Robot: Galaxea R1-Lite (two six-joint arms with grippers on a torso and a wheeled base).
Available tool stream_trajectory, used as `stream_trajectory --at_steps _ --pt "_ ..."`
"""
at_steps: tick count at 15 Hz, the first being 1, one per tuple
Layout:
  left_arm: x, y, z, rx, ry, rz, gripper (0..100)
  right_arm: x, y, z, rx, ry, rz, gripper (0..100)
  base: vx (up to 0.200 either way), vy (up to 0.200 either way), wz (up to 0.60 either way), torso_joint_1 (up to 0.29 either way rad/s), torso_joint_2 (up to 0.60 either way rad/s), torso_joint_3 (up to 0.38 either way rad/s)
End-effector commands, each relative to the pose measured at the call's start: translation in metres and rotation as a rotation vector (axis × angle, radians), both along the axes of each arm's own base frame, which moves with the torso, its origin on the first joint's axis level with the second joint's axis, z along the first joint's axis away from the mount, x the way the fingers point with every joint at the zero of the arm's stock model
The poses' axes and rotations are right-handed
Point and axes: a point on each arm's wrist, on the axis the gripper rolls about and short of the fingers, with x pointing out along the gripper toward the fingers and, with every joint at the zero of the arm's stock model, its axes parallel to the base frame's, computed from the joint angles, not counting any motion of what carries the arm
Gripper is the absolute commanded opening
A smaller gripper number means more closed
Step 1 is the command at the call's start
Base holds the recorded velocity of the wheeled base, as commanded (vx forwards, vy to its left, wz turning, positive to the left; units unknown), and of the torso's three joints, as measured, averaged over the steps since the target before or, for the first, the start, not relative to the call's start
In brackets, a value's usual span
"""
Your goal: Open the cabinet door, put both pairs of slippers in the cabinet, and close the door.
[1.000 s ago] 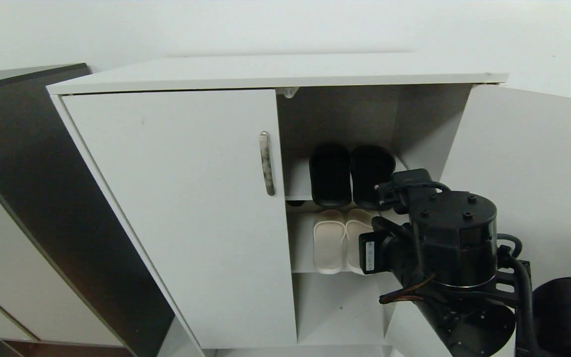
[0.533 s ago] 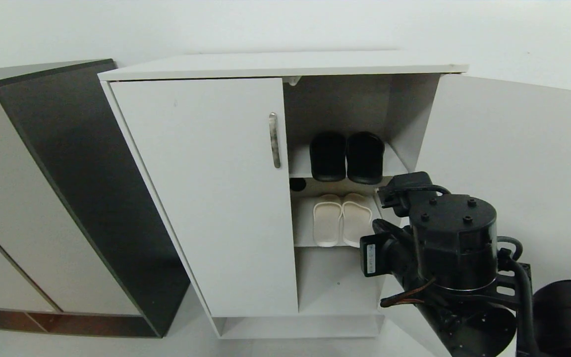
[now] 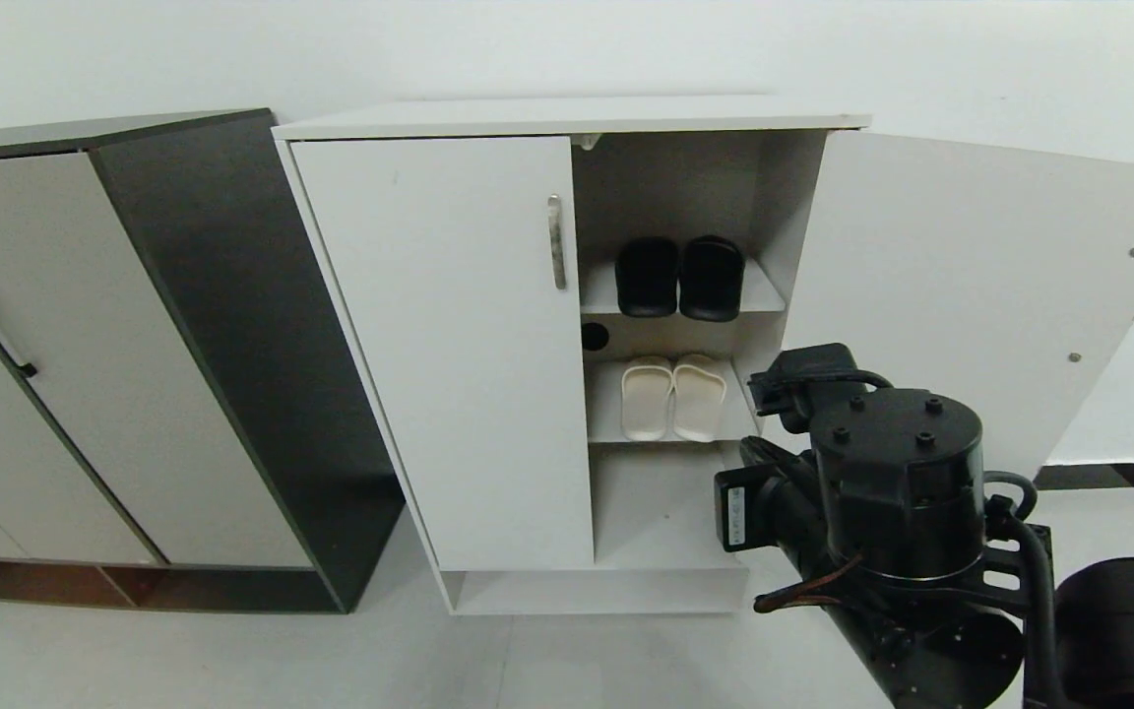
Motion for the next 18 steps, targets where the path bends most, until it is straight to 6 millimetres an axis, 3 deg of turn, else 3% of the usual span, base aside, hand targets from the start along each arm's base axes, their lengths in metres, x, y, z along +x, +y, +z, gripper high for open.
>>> stream_trajectory --at_steps 1,15,18 --pt "0.0000 0.0000 0.0001 0.000 -0.001 -0.001 0 0.0006 0.0008 -0.0017 -0.004 0.003 0.000 0 -0.200 0.000 0.00 0.002 -0.01 -0.002" --pt "0.0000 0.0000 0.0001 -0.001 -0.001 0.001 0 0.0032 0.0012 -0.0090 -0.024 0.016 -0.007 0 0.000 0.000 0.00 0.000 0.00 0.000" --pt "0.0000 0.0000 0.0001 -0.001 -0.001 -0.001 0 0.0037 0.0019 -0.0103 -0.026 0.018 -0.007 0 0.000 0.000 0.00 0.010 -0.17 -0.273"
